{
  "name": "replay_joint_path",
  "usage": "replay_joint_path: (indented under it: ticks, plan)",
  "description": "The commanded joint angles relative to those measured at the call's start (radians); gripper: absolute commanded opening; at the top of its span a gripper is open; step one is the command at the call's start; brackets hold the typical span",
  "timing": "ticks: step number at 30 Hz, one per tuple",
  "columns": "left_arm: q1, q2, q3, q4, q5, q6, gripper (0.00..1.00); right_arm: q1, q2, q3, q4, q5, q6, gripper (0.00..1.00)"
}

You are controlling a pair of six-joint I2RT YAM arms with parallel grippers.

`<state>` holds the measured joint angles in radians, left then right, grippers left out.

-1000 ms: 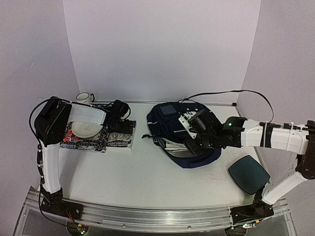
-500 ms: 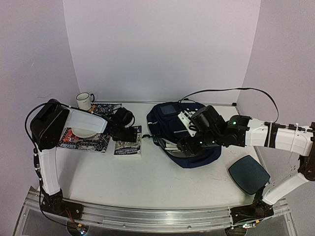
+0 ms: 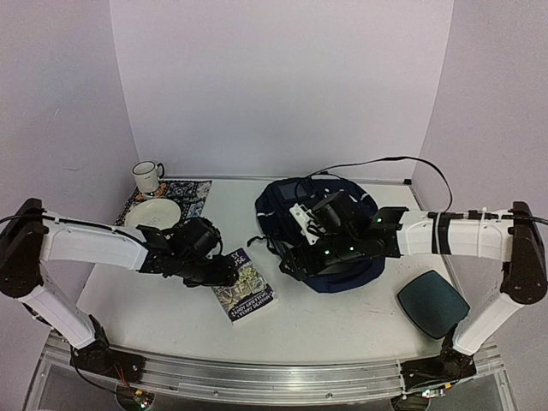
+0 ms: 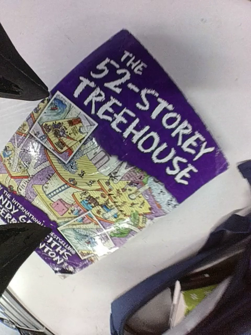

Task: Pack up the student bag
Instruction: Move the book to the center of the board, then adjust the book at the center of the board.

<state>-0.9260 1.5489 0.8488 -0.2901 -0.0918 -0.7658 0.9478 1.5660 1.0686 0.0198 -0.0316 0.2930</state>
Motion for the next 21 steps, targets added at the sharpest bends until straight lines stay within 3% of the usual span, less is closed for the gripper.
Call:
replay_joint_path:
  ticks: [1,10,21]
  plan:
    - [0.030,-0.129,-0.046,-0.016,-0.071,-0.098,0.83,-0.002,0.053,0.087,0.022,-0.099,0.045,0.84]
    - [0.138,-0.076,-0.142,0.138,0.047,-0.112,0.79,-0.002,0.276,0.256,0.022,-0.130,0.079,0.78]
    - [0.148,0.019,-0.125,0.185,0.112,-0.072,0.72,-0.002,0.544,0.413,0.015,-0.139,0.137,0.71]
